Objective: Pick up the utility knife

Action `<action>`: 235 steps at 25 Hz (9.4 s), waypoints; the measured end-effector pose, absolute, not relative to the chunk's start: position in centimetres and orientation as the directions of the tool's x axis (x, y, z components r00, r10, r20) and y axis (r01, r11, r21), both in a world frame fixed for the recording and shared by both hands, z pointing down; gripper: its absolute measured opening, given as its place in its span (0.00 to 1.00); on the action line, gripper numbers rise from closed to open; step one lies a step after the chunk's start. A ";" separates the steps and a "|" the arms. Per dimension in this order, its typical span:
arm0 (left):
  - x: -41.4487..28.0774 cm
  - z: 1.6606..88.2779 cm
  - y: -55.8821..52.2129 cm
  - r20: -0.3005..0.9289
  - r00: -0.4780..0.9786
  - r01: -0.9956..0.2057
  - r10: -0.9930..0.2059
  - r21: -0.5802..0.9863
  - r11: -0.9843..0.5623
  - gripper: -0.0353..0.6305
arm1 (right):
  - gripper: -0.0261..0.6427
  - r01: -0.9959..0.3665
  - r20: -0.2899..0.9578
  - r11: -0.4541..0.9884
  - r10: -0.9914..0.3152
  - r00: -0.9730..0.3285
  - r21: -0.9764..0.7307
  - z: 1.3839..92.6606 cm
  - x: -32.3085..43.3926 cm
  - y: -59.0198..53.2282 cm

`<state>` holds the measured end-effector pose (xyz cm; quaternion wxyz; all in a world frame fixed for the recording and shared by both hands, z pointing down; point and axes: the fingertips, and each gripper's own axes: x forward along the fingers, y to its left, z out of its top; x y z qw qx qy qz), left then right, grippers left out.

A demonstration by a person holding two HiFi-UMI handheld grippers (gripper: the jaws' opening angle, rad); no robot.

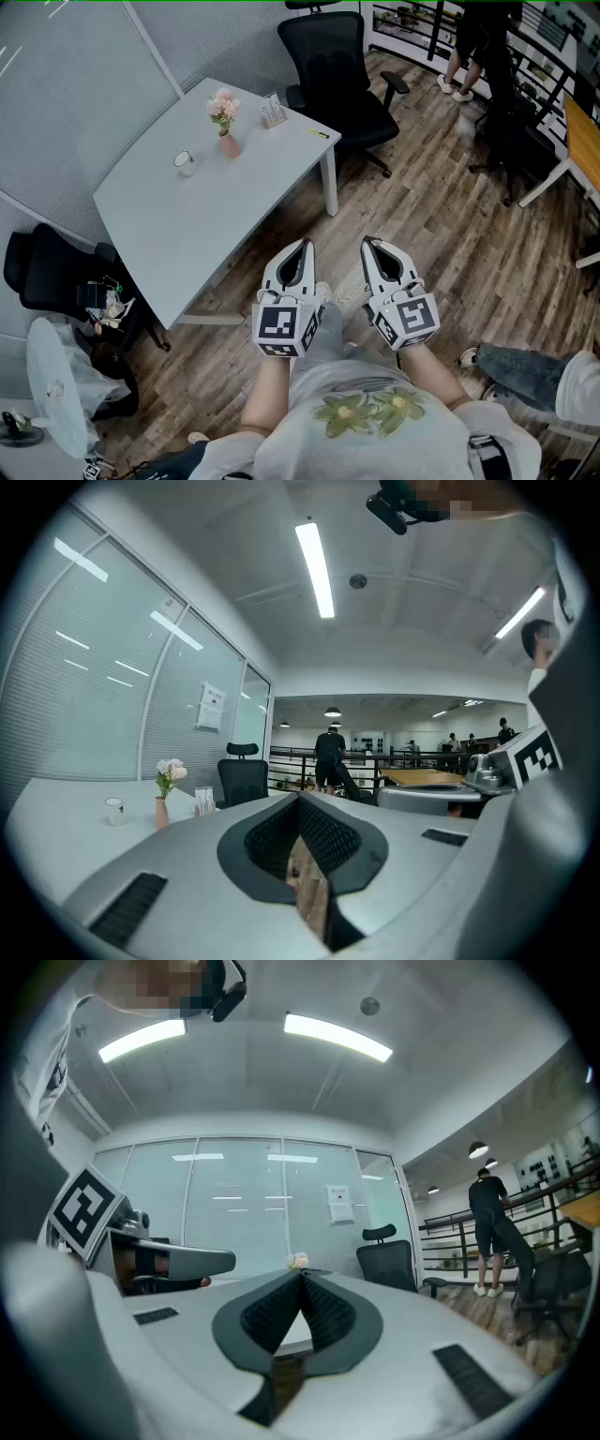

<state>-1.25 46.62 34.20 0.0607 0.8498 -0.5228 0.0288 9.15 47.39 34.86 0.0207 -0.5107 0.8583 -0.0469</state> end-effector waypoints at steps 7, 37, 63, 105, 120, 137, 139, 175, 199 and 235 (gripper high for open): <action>-1.1 34.8 41.5 0.107 0.476 -0.879 -0.873 0.068 -0.471 0.07 | 0.05 -0.879 0.010 0.470 -0.881 -0.472 -0.080 35.4 8.8 42.3; -8.7 36.4 13.5 0.132 0.470 -0.883 -0.873 0.088 -0.462 0.07 | 0.05 -0.876 -0.054 0.481 -0.875 -0.482 0.028 32.8 4.1 13.2; -10.1 40.1 -6.7 0.253 0.458 -0.888 -0.852 0.104 -0.447 0.07 | 0.24 -0.827 0.031 0.560 -0.828 -0.559 0.050 36.5 3.8 -9.2; -9.0 47.8 -13.1 0.423 0.388 -0.919 -0.819 0.115 -0.376 0.07 | 0.24 -0.567 0.596 0.824 -0.447 -0.667 -0.016 64.7 1.4 -12.8; -9.7 48.7 -12.9 0.443 0.355 -0.932 -0.823 0.093 -0.352 0.07 | 0.23 -0.564 0.688 0.826 -0.407 -0.601 -0.004 69.7 2.5 -12.4; -9.6 48.8 -12.9 0.446 0.362 -0.929 -0.819 0.094 -0.359 0.07 | 0.15 -0.546 0.715 0.832 -0.439 -0.544 0.096 69.8 2.4 -12.3; -9.7 48.7 -12.9 0.443 0.359 -0.930 -0.822 0.091 -0.357 0.07 | 0.15 -0.542 0.717 0.836 -0.433 -0.547 0.091 69.8 2.4 -12.3; -9.1 48.0 -14.1 0.436 0.332 -0.941 -0.837 0.089 -0.327 0.07 | 0.15 -0.490 0.540 0.871 -0.428 -0.725 0.033 60.2 -1.0 -14.5; -9.4 46.6 -13.8 0.389 0.320 -0.947 -0.864 0.091 -0.309 0.07 | 0.14 -0.508 0.294 0.859 -0.501 -0.814 0.058 46.6 -3.9 -14.4; -10.4 40.6 -9.0 0.288 0.426 -0.905 -0.858 0.134 -0.404 0.07 | 0.14 -0.620 0.128 0.779 -0.627 -0.768 0.095 36.5 -4.8 -8.4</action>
